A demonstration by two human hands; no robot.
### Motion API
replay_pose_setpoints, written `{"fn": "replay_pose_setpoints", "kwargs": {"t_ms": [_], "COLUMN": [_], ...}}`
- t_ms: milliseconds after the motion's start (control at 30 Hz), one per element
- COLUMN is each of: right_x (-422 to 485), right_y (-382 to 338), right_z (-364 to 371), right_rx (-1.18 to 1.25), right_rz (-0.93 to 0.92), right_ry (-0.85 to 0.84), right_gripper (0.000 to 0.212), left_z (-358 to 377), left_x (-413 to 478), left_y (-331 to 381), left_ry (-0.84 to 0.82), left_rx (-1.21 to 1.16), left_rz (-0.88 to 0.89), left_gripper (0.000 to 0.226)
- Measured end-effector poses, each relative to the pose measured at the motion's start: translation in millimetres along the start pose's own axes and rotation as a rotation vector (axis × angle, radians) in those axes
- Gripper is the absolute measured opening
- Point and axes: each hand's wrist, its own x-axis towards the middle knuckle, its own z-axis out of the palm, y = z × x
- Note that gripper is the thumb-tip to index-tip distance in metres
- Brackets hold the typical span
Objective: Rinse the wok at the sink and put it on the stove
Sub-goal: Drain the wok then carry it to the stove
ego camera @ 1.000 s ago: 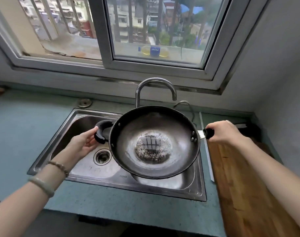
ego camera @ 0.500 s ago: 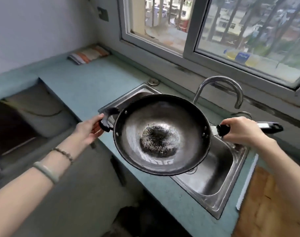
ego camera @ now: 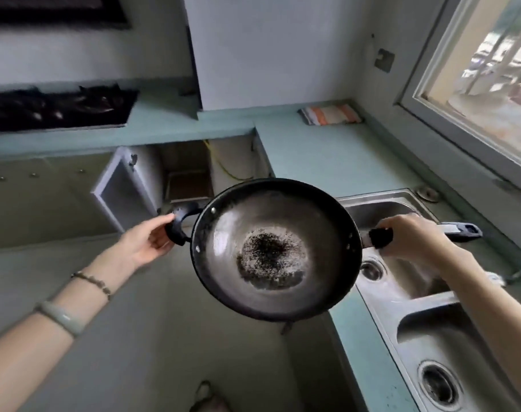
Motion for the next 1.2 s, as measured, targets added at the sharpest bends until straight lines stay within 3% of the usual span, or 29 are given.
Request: {"fn": "replay_pose_setpoints", "kwargs": {"t_ms": [100,200,267,567,1200], "right_x": [40.7,75.2,94.7,161.0,371.0], "right_y": [-52.3,-100.6,-130.9,-229.4,-291.0], "right_z": [-2.3,-0.1,-0.5,-19.6,-36.2], "right_rx": [-0.028,-0.042,-0.009,-0.024,-0.069], "right_rz": [-0.088,-0.132,-0.151,-0.249,-0.393], "right_ry": [-0.027,-0.055,-0.081,-0.096,-0.162], "right_gripper": [0.029,0.015,0.021,0.017,0.014], "left_z": [-50.5,-92.1,-116.9,-183.9,-180.1], "left_x": [6.0,12.7,20.9,54.1,193.2], "left_y": [18.9,43.0,60.4,118.0,206.2], "left_ry": [0.077,0.122,0.147,0.209,0.331], "left_rx": [-0.050,-0.062,-0.075,-0.171,-0.300], "left_rz": [0.014,0.034,0.058,0.094,0.113], "left_gripper": [0.012,0.012,0.010,0.008,0.009]}}
